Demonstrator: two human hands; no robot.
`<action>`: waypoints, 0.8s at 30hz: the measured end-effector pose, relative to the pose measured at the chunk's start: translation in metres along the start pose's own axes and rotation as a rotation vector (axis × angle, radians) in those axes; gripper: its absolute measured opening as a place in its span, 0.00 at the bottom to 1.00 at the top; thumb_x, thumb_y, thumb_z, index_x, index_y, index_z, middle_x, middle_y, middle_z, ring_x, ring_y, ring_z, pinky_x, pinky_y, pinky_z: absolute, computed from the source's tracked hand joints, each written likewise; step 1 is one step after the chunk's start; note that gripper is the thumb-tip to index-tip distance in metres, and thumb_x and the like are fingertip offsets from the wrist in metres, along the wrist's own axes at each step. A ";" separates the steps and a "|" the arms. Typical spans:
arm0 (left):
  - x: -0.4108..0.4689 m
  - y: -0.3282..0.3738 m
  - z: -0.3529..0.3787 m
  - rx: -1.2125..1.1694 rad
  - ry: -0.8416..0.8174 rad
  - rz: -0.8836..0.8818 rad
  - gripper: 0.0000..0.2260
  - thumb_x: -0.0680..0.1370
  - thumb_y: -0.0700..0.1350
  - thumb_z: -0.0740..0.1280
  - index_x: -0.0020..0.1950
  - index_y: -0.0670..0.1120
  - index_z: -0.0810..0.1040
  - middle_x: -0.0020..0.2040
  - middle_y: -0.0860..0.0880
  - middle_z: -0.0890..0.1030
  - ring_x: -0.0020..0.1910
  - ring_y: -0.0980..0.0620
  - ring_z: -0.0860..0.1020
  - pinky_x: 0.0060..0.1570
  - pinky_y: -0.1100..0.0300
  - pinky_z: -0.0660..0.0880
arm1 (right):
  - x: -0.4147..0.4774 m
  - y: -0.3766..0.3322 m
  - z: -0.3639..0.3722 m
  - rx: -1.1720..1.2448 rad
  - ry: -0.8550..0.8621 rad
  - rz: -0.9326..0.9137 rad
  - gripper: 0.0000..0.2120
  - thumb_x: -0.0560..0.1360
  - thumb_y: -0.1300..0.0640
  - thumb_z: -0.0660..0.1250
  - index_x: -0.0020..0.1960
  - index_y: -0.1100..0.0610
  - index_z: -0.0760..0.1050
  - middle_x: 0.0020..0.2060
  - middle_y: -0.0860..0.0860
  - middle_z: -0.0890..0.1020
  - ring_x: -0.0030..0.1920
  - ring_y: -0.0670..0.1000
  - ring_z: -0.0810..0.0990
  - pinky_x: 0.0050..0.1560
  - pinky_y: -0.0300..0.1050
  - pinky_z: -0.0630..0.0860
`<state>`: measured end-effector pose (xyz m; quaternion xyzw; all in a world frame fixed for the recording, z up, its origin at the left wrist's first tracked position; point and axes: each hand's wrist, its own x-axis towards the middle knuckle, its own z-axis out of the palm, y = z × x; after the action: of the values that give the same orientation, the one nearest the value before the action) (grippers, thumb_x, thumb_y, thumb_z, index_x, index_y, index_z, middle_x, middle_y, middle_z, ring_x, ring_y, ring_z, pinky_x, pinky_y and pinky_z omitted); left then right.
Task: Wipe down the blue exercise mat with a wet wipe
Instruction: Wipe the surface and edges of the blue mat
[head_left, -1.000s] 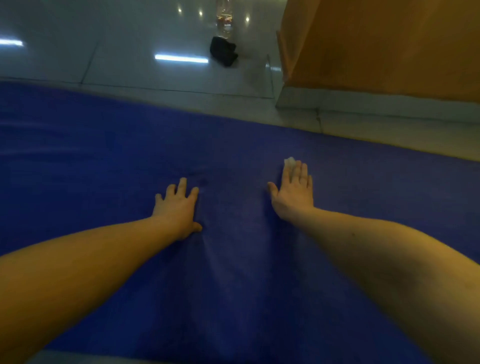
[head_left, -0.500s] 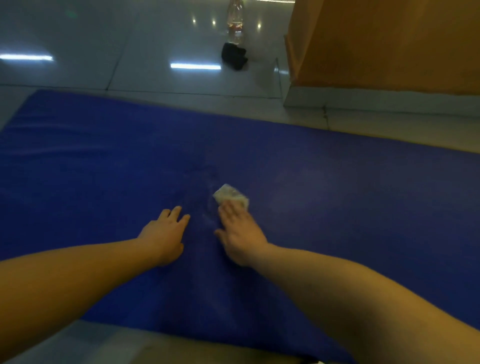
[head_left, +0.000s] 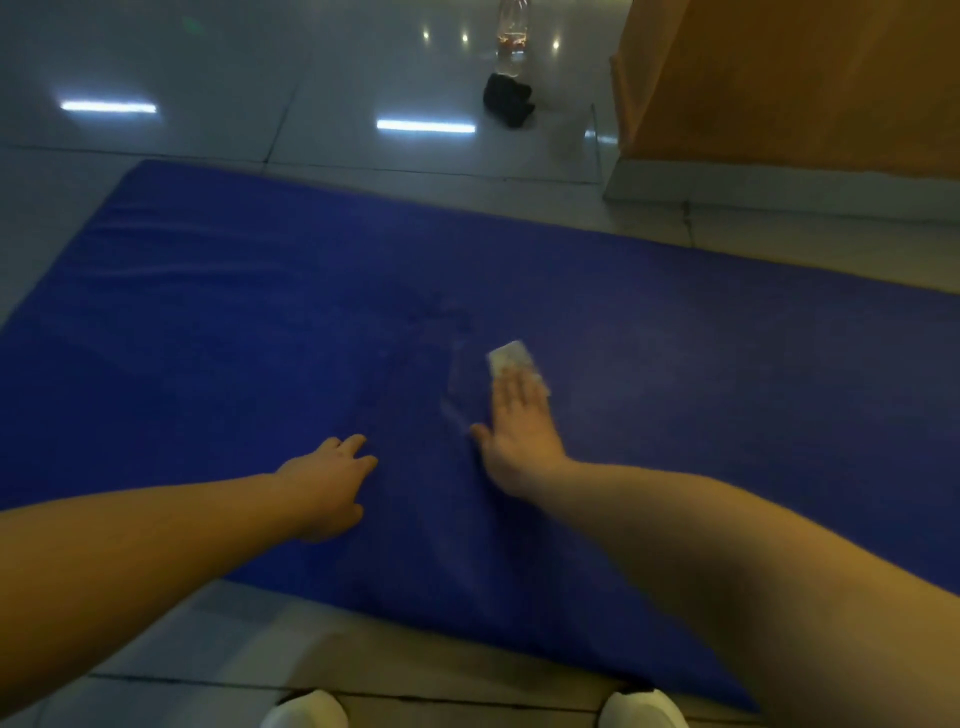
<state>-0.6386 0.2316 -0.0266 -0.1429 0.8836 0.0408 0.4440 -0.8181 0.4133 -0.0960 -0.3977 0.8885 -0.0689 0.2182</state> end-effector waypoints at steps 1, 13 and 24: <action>-0.001 0.000 0.001 0.011 -0.015 0.005 0.33 0.82 0.55 0.61 0.83 0.50 0.49 0.82 0.47 0.42 0.80 0.43 0.52 0.69 0.49 0.71 | -0.010 -0.020 0.009 0.024 -0.049 -0.096 0.41 0.82 0.41 0.54 0.81 0.59 0.34 0.80 0.57 0.35 0.80 0.57 0.34 0.79 0.54 0.35; 0.001 -0.004 0.002 0.067 -0.106 0.030 0.37 0.82 0.56 0.60 0.82 0.52 0.39 0.81 0.47 0.32 0.80 0.41 0.42 0.68 0.50 0.71 | 0.044 0.052 -0.033 -0.134 -0.087 0.216 0.39 0.83 0.36 0.45 0.82 0.59 0.37 0.81 0.55 0.38 0.81 0.55 0.35 0.80 0.55 0.38; -0.001 -0.002 0.007 0.079 -0.113 0.043 0.40 0.82 0.53 0.61 0.81 0.48 0.35 0.79 0.44 0.30 0.80 0.40 0.39 0.72 0.49 0.67 | -0.053 -0.079 0.045 -0.090 -0.271 -0.389 0.36 0.84 0.40 0.50 0.82 0.57 0.38 0.81 0.51 0.36 0.79 0.50 0.32 0.79 0.50 0.34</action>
<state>-0.6318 0.2315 -0.0299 -0.1038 0.8608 0.0235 0.4977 -0.7130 0.4014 -0.0955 -0.5763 0.7600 -0.0158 0.3001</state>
